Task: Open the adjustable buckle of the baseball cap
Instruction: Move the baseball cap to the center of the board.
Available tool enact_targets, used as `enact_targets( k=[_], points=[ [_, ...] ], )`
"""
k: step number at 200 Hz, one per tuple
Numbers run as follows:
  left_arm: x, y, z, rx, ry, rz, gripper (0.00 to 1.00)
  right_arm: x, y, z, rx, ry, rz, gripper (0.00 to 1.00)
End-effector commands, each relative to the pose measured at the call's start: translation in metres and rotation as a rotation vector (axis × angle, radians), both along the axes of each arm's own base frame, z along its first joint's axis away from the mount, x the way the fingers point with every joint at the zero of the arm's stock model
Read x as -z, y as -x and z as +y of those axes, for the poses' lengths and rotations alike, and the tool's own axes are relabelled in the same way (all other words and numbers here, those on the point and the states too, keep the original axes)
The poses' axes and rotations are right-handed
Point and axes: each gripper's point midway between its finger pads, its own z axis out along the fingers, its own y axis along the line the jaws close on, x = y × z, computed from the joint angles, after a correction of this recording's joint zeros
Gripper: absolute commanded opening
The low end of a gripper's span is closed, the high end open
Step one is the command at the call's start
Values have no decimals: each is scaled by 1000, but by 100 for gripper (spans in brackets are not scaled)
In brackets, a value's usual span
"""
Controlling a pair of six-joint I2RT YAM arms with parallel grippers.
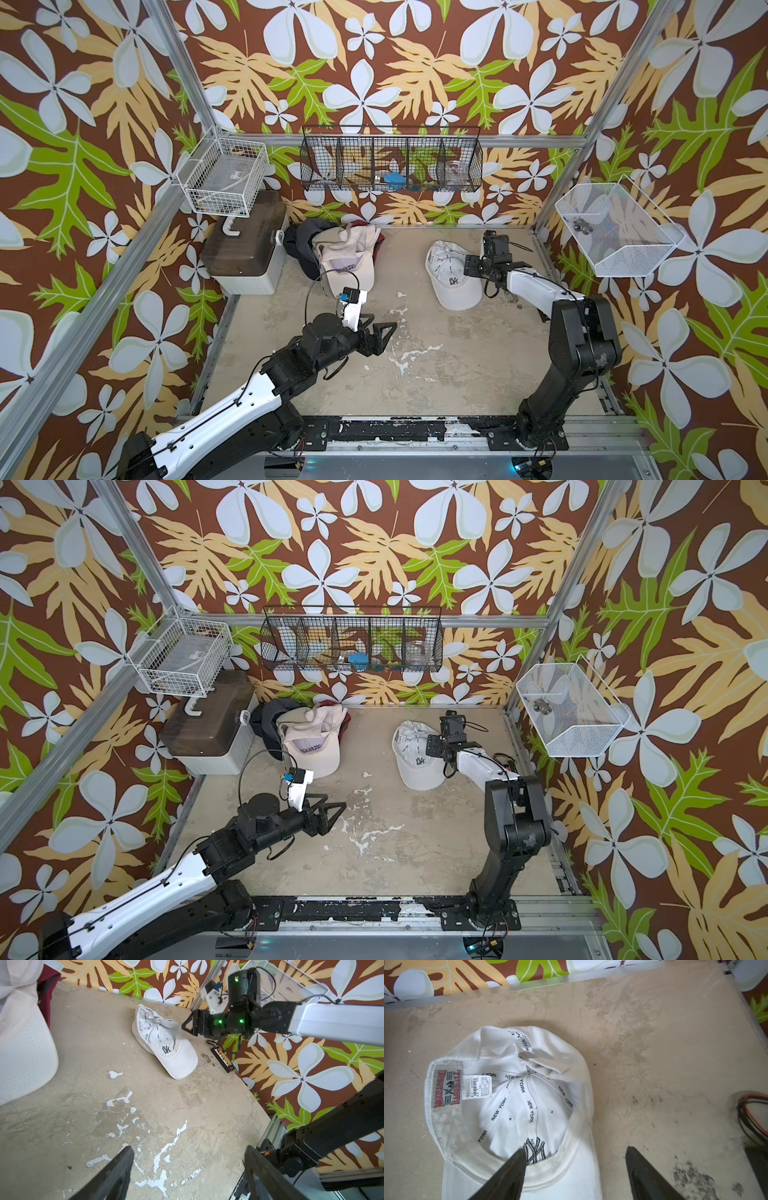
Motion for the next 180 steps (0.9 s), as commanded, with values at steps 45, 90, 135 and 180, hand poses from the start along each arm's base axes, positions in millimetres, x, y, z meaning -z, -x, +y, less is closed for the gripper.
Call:
enact_targets(
  k=[45, 90, 135, 180],
  points=[
    [-10, 6, 0, -19, 40, -12, 84, 42, -16, 0, -43, 38, 97, 70],
    [-13, 9, 2, -20, 59, -15, 84, 64, -6, 11, -73, -23, 133, 53],
    [-20, 12, 0, -12, 81, -19, 83, 75, 12, 21, -102, -45, 154, 33],
    [-26, 19, 1, -13, 113, -26, 83, 70, 27, 51, -176, -49, 155, 4]
  ],
)
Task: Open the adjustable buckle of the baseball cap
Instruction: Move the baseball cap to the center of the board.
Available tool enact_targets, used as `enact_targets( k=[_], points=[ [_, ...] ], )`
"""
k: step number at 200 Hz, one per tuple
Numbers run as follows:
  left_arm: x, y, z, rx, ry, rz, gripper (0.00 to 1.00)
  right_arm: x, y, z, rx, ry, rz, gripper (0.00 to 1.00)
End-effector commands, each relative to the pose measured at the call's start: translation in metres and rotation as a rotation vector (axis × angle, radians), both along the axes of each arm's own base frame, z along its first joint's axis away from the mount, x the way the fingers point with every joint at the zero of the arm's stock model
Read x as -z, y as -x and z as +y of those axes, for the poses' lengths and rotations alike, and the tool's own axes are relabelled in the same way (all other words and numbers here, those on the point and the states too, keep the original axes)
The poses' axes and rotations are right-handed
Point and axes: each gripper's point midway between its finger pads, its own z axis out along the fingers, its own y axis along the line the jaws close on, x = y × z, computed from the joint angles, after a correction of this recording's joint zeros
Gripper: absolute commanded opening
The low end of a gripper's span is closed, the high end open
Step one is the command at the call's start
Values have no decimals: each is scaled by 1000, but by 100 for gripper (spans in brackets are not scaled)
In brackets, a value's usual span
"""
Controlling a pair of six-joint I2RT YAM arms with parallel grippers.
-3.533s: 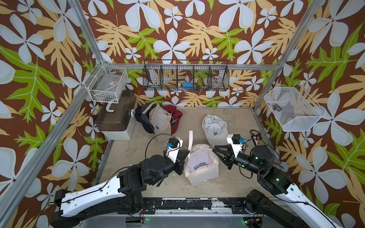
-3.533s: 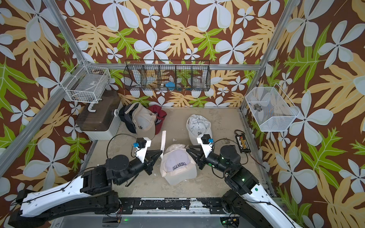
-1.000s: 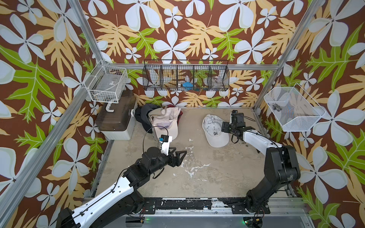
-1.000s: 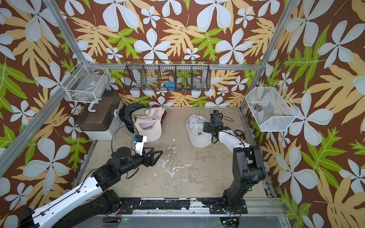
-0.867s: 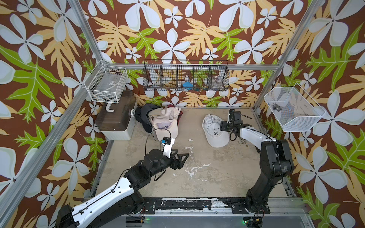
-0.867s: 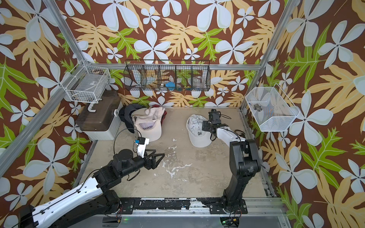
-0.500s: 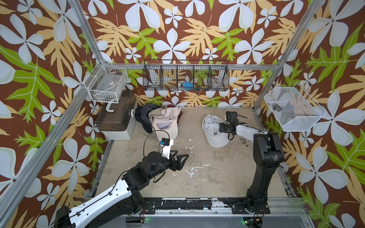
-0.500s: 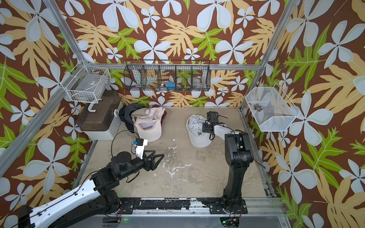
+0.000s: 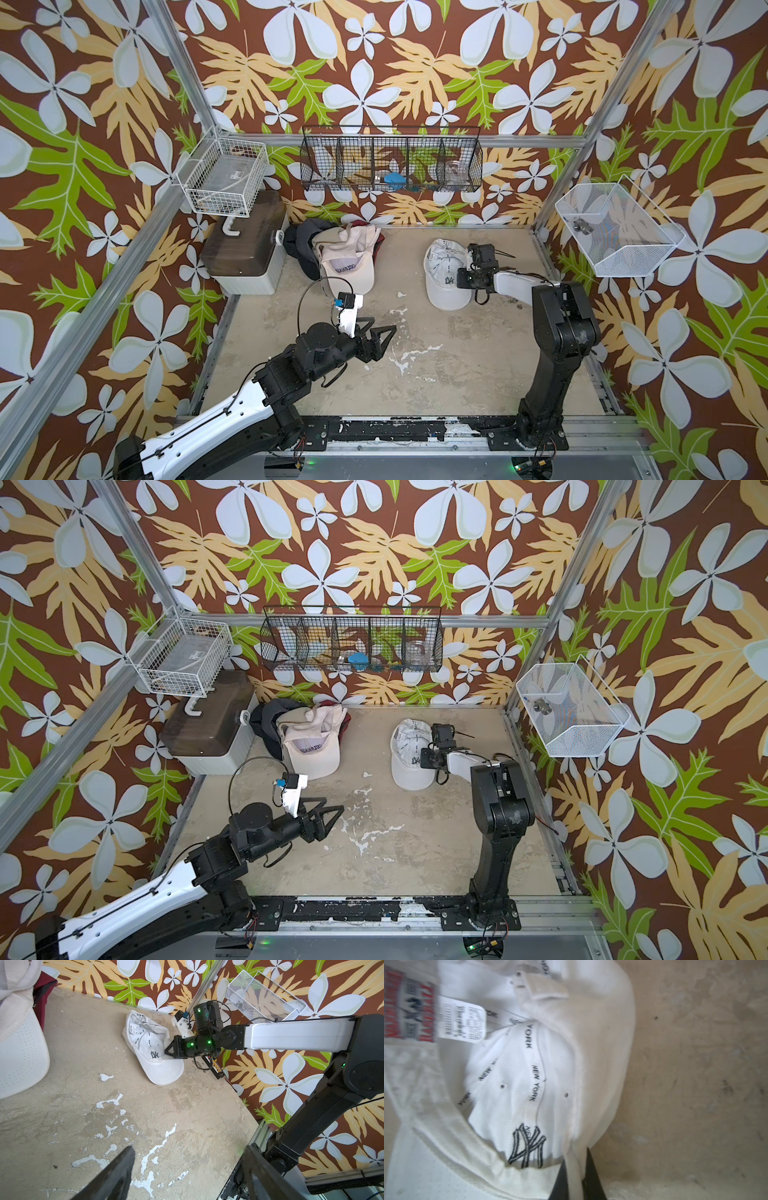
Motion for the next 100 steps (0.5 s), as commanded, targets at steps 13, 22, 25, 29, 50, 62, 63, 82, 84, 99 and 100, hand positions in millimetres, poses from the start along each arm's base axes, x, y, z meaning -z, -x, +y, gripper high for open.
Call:
enact_targets(
  k=[13, 22, 25, 29, 50, 62, 63, 82, 84, 99, 100],
  points=[
    [-7, 3, 0, -10, 30, -8, 83, -1, 22, 21, -52, 9, 14, 2],
    [-7, 4, -1, -9, 26, -9, 82, -5, 28, 28, -64, 4, 5, 0],
    [-8, 4, -1, -9, 25, -9, 82, -7, 29, 30, -68, 2, 0, 0],
    [-8, 5, -2, -8, 23, -9, 82, -8, 32, 33, -74, 2, -2, 0],
    [-7, 7, -5, -7, 14, -11, 82, -14, 47, 47, -108, -11, -13, 0],
    [-7, 7, -8, -5, 7, -9, 82, -19, 58, 54, -126, -21, -22, 0],
    [-6, 7, -8, -4, 7, -9, 82, -19, 59, 55, -129, -22, -24, 0],
    [-6, 7, -11, 0, -1, -6, 82, -28, 77, 64, -155, -42, -46, 0],
    [-6, 7, -11, -1, -1, -7, 82, -29, 79, 65, -157, -45, -48, 0],
    [-7, 8, -14, 2, -4, -6, 81, -34, 94, 72, -180, -73, -57, 0],
    [-7, 8, -14, 3, -4, -6, 81, -34, 95, 72, -181, -74, -58, 0]
  ],
)
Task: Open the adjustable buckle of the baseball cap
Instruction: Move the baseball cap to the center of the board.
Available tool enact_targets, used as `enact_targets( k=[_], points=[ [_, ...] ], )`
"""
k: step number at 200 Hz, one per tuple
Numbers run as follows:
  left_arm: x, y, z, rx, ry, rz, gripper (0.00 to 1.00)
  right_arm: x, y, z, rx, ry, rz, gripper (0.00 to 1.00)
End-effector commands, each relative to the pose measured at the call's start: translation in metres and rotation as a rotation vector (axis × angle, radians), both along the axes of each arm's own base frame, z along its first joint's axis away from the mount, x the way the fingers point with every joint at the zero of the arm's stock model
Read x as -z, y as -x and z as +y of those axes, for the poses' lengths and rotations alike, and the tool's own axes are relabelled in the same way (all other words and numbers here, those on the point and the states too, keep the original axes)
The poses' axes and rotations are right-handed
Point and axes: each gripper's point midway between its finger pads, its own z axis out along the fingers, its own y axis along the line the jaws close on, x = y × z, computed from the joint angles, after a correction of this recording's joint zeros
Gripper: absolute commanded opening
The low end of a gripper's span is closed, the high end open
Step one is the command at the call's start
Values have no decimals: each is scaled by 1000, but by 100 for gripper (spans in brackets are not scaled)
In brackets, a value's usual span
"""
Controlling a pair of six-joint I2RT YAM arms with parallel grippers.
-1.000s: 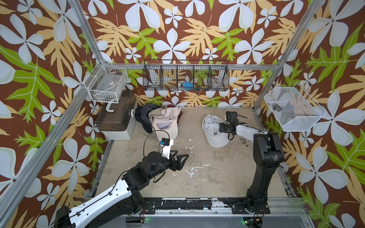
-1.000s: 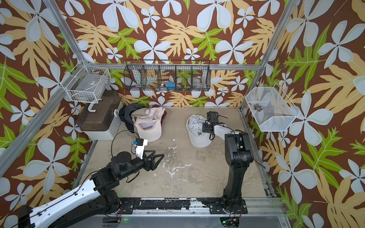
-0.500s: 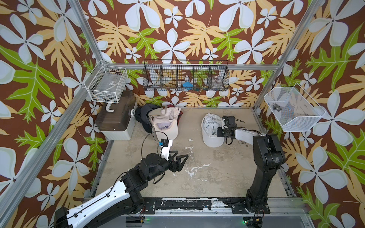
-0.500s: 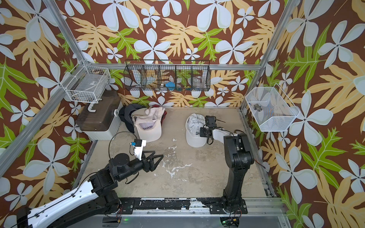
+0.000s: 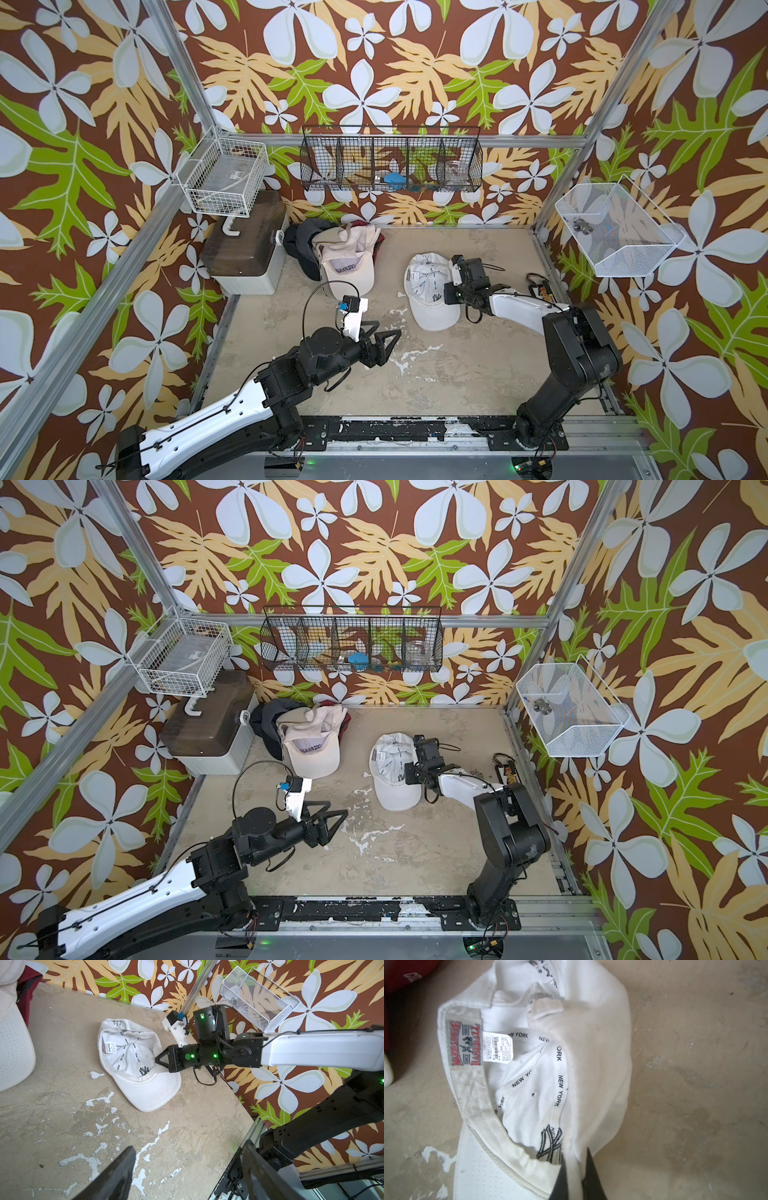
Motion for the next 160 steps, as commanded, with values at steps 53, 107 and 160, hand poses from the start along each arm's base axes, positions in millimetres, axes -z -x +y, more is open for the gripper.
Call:
enact_targets(
  k=[53, 107, 160],
  points=[
    [-10, -2, -7, -7, 2, -15, 81, -18, 77, 44, -144, -65, -6, 0],
    [-12, 1, -8, -1, 13, -18, 81, -10, 106, 31, -123, -43, 8, 4],
    [-16, 3, -8, 6, 15, -27, 81, -12, 107, 10, -75, 53, -2, 39]
  ],
)
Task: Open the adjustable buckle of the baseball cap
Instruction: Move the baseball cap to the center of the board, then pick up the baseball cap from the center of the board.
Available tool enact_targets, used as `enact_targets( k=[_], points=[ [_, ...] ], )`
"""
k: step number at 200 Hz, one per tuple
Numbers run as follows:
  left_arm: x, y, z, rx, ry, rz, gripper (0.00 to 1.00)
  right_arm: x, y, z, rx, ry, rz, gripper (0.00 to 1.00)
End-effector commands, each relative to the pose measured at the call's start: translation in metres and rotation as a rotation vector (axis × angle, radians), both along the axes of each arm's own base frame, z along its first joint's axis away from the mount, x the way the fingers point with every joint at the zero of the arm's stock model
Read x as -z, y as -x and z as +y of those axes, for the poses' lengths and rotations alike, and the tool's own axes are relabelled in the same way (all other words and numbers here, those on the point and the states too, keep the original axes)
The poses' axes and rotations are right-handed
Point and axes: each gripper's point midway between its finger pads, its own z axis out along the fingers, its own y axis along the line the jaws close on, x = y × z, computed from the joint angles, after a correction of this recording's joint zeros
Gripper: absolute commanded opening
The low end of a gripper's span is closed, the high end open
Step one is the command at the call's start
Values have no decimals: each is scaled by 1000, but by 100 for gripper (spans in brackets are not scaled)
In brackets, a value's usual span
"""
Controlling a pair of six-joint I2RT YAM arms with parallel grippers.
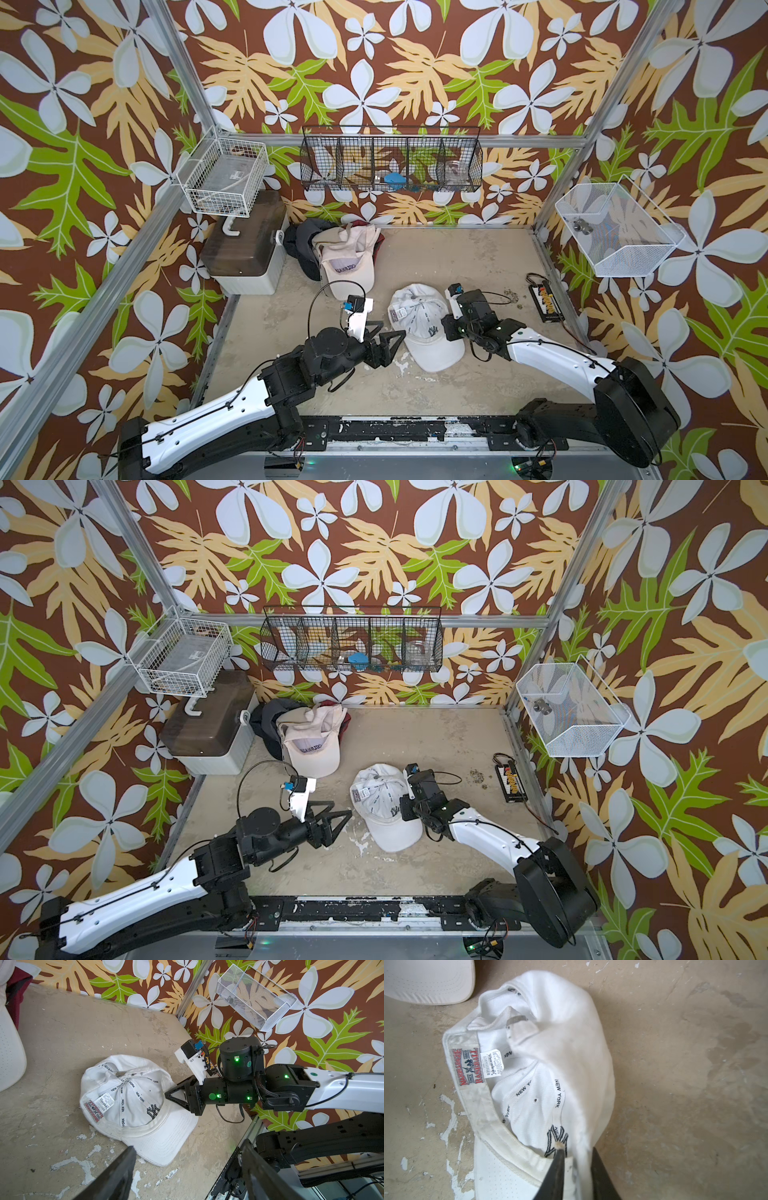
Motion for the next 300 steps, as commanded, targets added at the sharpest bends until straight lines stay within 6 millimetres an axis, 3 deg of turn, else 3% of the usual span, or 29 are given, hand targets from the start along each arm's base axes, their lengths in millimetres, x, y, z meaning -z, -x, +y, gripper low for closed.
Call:
enact_targets(
  k=[1, 39, 84, 110, 212, 300],
  points=[
    [-9, 0, 0, -2, 17, -18, 81, 1, 0, -12, 32, 58, -5, 39],
    [-11, 0, -1, 0, 19, -20, 81, -2, -4, -23, 51, 125, -33, 49],
    [-12, 1, -2, 0, 15, -23, 81, -39, -23, -31, 61, 214, -136, 49],
    [-12, 0, -2, -2, 12, -23, 81, -50, -32, -29, 34, 253, -163, 50],
    [-12, 0, -2, 1, -7, -35, 81, -26, -42, 0, -130, 278, -85, 51],
    [-11, 0, -6, 13, -17, -34, 81, -11, -59, -4, -134, 379, -68, 51]
  ],
)
